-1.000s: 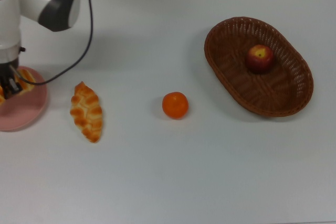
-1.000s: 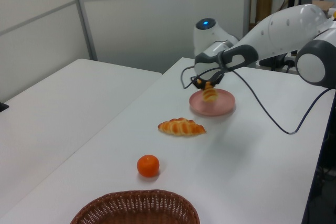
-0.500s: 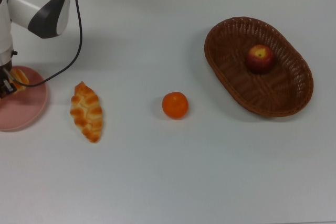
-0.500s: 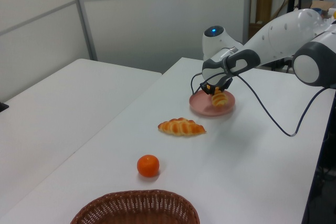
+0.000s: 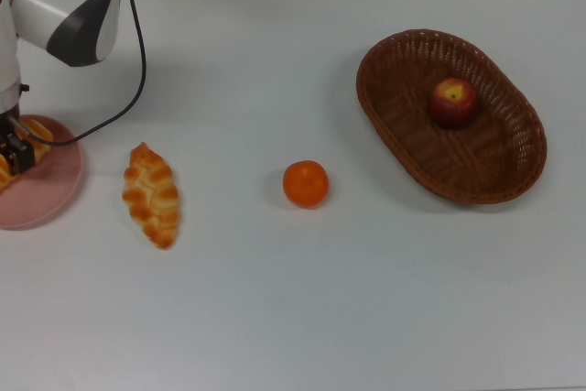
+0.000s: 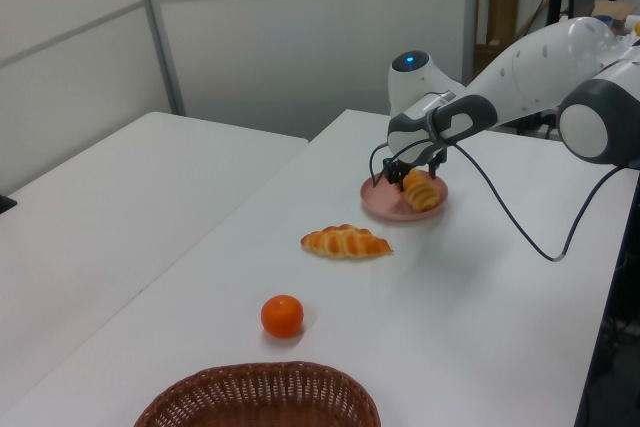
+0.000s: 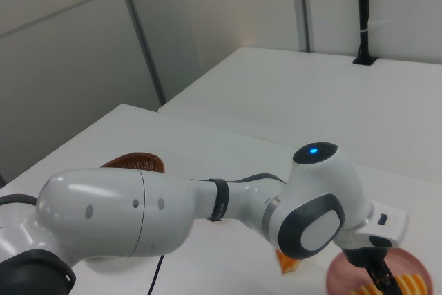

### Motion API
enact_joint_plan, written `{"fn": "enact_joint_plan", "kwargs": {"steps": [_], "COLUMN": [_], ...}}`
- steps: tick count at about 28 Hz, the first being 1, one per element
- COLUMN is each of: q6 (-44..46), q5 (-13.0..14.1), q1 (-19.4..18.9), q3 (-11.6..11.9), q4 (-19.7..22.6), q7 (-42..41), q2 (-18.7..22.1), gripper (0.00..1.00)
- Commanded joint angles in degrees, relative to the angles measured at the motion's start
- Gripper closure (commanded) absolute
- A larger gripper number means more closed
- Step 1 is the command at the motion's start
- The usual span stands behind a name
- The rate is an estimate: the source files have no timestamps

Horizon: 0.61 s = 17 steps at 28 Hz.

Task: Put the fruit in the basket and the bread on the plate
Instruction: 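Open the gripper and raise it off the plate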

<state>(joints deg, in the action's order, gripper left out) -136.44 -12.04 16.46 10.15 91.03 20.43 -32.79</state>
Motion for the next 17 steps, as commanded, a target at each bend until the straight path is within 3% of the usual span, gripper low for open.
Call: {"fn": "enact_joint_plan", "kwargs": {"steps": [1,7,17], "q6": [-1.4,-1.3,10.8], "q5": [0.6,0.7,3.0], "q1": [-0.1,-1.2,-12.8], "q3": [0.6,0.5,0.5], "q4": [2.2,2.2,2.1], "q7": [-3.1,-2.9,-2.4], "q2": [1.5,3.1,10.4], "gripper": [0.0,0.0,0.0]}}
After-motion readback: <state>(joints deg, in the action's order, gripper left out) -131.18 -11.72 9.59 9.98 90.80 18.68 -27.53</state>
